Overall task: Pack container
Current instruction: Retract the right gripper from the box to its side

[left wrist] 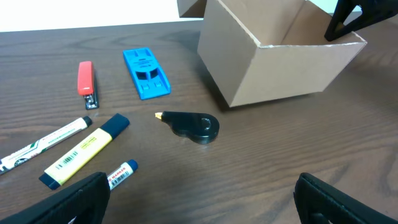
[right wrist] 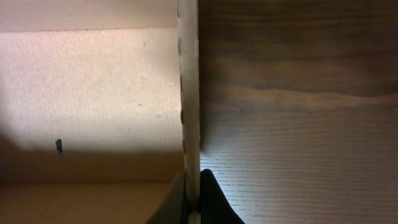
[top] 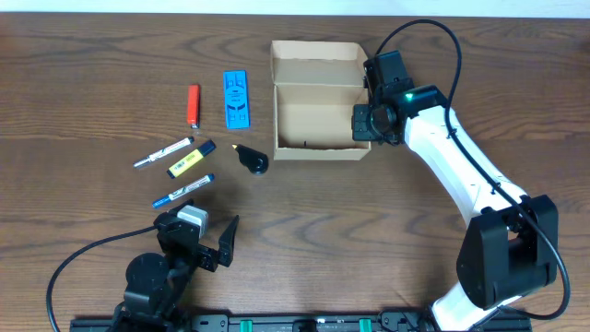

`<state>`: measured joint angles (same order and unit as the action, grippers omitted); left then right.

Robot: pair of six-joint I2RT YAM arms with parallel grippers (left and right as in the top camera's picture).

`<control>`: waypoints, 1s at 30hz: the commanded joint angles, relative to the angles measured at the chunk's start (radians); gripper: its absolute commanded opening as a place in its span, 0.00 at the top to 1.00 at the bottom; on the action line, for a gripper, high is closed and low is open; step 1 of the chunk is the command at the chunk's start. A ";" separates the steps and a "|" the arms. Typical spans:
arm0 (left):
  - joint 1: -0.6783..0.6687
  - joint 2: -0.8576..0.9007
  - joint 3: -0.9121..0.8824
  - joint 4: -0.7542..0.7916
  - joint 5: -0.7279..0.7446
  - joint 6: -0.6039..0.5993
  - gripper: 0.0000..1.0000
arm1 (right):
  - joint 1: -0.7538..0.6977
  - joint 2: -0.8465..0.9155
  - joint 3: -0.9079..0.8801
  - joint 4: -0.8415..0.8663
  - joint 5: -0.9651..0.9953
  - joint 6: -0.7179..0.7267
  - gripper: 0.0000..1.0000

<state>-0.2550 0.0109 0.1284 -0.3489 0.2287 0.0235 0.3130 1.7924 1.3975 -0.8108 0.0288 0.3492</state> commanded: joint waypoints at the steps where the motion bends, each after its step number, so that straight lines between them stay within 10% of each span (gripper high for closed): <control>1: 0.006 -0.006 -0.022 -0.003 0.000 0.007 0.05 | 0.012 -0.023 0.023 0.001 0.010 0.040 0.99; 8: 0.006 -0.006 -0.022 -0.003 0.000 0.006 0.05 | 0.029 -0.023 0.023 -0.009 0.000 0.012 0.94; 10: 0.006 -0.006 -0.022 -0.003 0.000 0.007 0.05 | 0.033 -0.023 0.023 -0.009 0.000 0.012 0.56; 14: 0.006 -0.006 -0.022 -0.003 0.000 0.007 0.05 | 0.035 -0.023 0.023 -0.012 -0.008 0.001 0.16; 30: 0.006 -0.006 -0.022 -0.003 0.000 0.007 0.05 | 0.035 -0.122 0.160 -0.252 -0.064 -0.054 0.05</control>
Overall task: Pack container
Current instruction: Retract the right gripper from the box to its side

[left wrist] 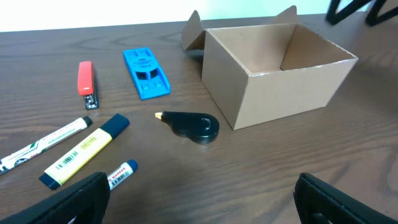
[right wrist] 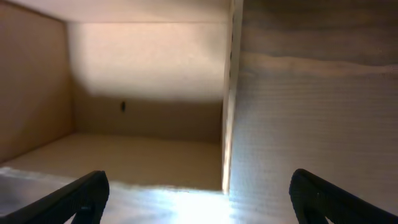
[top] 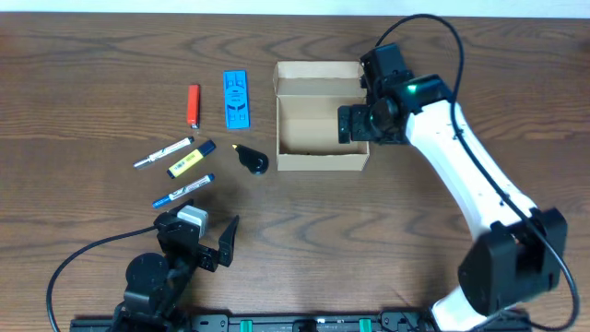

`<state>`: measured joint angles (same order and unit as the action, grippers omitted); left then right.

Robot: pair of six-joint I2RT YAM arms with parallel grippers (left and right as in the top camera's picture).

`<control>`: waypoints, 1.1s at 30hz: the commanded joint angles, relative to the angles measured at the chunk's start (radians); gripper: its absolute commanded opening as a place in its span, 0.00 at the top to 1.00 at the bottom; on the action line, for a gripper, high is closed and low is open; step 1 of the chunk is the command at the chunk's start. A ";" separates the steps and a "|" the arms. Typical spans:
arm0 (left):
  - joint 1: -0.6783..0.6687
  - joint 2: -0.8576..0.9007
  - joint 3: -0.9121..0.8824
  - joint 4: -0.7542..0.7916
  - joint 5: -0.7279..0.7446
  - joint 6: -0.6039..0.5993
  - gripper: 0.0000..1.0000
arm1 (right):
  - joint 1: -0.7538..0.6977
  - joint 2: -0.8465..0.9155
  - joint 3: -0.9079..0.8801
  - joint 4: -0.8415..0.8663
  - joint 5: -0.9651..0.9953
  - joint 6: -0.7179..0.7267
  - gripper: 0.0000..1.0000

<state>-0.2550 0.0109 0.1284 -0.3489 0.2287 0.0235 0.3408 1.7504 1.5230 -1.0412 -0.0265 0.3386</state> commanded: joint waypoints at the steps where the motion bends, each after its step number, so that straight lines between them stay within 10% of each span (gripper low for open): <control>1: 0.006 -0.006 -0.022 -0.003 0.000 0.007 0.05 | 0.006 -0.101 0.034 -0.033 -0.008 -0.058 0.05; 15: 0.006 -0.006 -0.022 -0.003 0.000 0.007 0.04 | 0.005 -0.365 -0.033 -0.126 -0.113 -0.344 0.08; 33: 0.006 -0.006 -0.020 0.050 -0.072 -0.031 0.05 | -0.026 -0.805 -0.221 -0.216 -0.112 -0.354 0.01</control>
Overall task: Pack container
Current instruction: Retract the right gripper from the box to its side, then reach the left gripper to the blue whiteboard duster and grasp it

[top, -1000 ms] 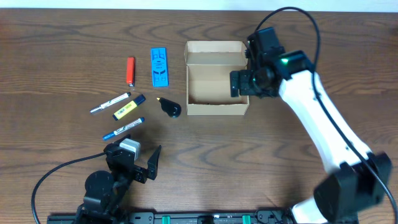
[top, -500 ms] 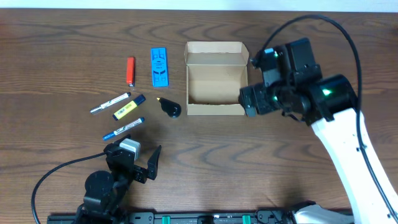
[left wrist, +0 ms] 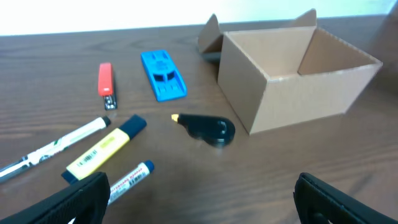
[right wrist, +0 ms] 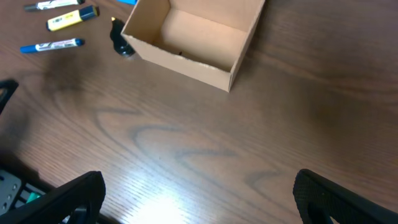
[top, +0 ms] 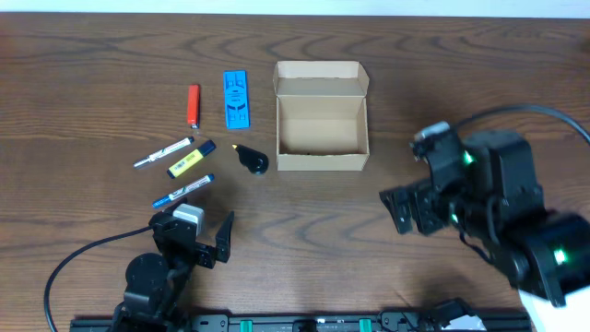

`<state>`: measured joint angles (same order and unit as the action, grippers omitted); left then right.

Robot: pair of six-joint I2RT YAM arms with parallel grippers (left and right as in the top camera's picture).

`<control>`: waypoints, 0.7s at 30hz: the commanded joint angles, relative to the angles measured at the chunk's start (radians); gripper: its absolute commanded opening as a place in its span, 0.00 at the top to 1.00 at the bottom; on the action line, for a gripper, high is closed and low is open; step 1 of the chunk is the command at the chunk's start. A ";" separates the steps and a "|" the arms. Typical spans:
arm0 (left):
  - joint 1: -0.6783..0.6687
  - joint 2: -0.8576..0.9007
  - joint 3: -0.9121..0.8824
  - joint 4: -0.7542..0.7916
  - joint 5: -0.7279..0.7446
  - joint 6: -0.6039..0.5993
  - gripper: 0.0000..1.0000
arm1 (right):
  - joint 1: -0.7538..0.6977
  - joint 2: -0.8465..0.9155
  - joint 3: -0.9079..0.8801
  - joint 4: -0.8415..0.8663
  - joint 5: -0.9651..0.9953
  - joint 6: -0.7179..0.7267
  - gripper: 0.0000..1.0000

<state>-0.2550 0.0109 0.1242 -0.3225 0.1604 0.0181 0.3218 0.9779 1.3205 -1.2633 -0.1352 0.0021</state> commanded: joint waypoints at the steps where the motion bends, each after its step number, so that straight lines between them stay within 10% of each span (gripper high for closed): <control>1: 0.006 -0.006 -0.011 0.037 0.010 -0.026 0.05 | -0.007 -0.043 -0.018 0.006 -0.003 -0.018 0.01; 10: 0.006 0.200 0.222 0.024 -0.122 -0.033 0.05 | -0.006 -0.062 -0.019 -0.008 -0.003 -0.015 0.01; 21: 0.006 0.980 0.818 -0.191 -0.215 0.031 0.05 | -0.006 -0.062 -0.019 -0.009 -0.003 -0.015 0.01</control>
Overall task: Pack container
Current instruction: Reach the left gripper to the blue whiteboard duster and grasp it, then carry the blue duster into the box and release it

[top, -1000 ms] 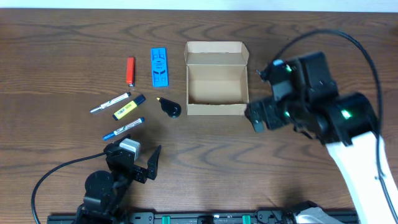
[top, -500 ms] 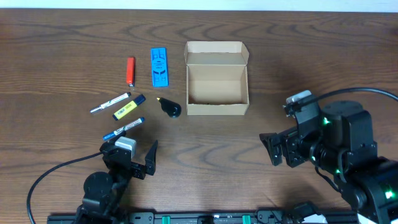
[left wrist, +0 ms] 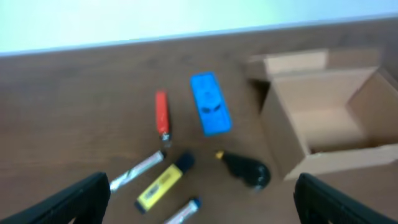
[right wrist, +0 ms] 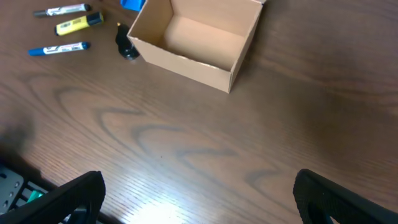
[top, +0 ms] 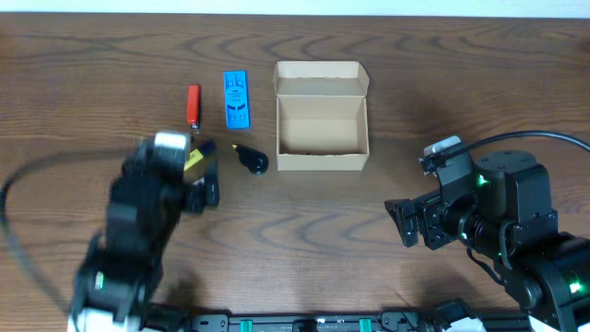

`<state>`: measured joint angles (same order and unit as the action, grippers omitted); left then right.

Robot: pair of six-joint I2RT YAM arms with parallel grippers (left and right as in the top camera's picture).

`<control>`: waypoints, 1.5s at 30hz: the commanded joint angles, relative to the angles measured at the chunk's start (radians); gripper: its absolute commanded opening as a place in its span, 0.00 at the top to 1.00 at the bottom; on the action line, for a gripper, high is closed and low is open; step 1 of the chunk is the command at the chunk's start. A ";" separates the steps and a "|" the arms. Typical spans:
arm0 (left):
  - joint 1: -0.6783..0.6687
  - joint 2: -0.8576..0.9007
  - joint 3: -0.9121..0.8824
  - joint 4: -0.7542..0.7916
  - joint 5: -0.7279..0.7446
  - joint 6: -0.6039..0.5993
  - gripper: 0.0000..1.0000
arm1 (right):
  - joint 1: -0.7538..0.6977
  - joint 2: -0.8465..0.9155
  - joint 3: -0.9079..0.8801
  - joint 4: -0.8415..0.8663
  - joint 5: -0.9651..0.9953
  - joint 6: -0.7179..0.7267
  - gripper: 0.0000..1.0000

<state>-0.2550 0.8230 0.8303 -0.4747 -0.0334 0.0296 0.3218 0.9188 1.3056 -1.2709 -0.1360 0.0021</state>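
Note:
The open cardboard box (top: 321, 115) stands empty at the far middle of the table. To its left lie a red stapler (top: 193, 106), a blue flat piece (top: 236, 99) and a black correction-tape roller (top: 251, 159). Seen from the left wrist, a yellow highlighter (left wrist: 163, 183), a white marker (left wrist: 138, 169) and a blue marker (left wrist: 183, 210) lie below my left gripper (left wrist: 198, 204), which is open and empty. In the overhead view the blurred left arm (top: 147, 212) covers these pens. My right gripper (right wrist: 199, 205) is open and empty, well short of the box (right wrist: 196, 40).
The right arm's body (top: 498, 231) fills the near right corner. Cables trail off the near edge on both sides. Bare wood (right wrist: 205, 143) lies between the right gripper and the box.
The left arm has risen from the near table edge and now hangs over the pens, looking down on them. The right arm has barely shifted. The box and the items have not moved.
At first my right gripper was shut on the box's right wall. Then it stood open over the box, which sat slightly nearer and squarer. Later the right arm was back at the near right, open. Now the left arm is up over the pens.

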 commanded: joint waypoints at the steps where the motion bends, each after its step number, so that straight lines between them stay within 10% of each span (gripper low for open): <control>1: 0.006 0.230 0.151 -0.045 0.027 0.019 0.05 | -0.006 -0.003 -0.004 -0.002 -0.003 -0.015 0.01; 28: 0.052 1.057 0.251 0.600 0.051 -0.097 0.05 | -0.006 -0.003 -0.003 -0.002 -0.003 -0.015 0.01; 45: 0.053 1.320 0.578 0.421 0.049 -0.061 0.02 | -0.006 -0.003 -0.003 -0.002 -0.003 -0.015 0.01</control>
<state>-0.2039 2.1033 1.3685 -0.0380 0.0223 -0.0441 0.3218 0.9188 1.3052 -1.2709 -0.1364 0.0021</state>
